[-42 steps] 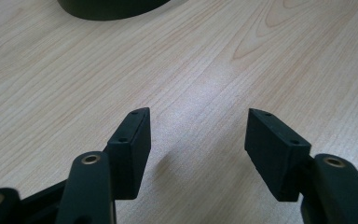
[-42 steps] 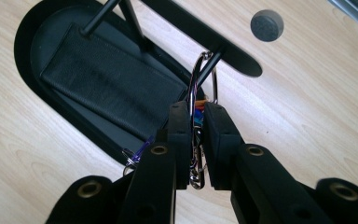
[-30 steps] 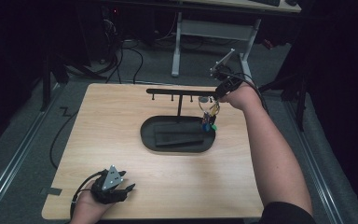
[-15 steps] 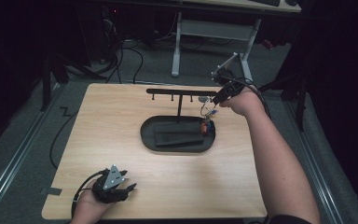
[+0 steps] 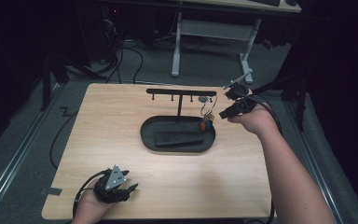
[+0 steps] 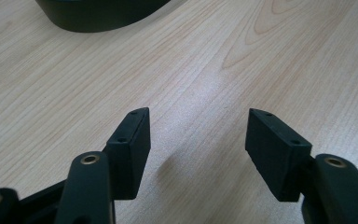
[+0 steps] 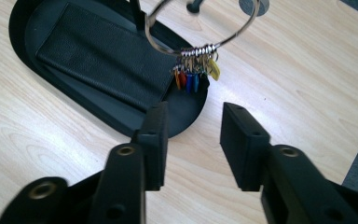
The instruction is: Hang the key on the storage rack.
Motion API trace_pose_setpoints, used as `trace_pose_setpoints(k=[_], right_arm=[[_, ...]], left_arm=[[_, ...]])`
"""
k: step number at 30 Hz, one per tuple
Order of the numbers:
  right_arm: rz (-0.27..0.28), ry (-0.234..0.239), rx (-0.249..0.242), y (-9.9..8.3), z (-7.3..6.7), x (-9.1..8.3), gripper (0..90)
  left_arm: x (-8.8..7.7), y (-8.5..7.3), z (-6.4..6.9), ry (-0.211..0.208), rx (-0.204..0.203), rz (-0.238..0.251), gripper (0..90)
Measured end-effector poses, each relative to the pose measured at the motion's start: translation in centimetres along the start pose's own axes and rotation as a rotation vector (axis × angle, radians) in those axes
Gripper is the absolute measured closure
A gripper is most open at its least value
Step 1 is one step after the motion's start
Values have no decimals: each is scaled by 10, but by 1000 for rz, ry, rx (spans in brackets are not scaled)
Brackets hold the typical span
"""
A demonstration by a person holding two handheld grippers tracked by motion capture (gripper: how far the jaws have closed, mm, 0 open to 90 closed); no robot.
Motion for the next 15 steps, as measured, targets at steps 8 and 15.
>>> trace_pose_setpoints(k=[8,15], right_arm=[[53,45,9,-30,-6,18,515],[79,69,6,-57,-13,44,455]], left_arm=[[1,2,2,-2,10,-4,408],[3,2,3,-5,6,-3,407]])
Point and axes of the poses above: each handheld gripper's, and its own axes: x roughly forward along the jaws, y roughly out of its top, z roughly to its right, the point moved 1 cm from there along x, roughly forward along the jaws, and after that the axes turned 15 degrees about -z, right-handed, at the moved point
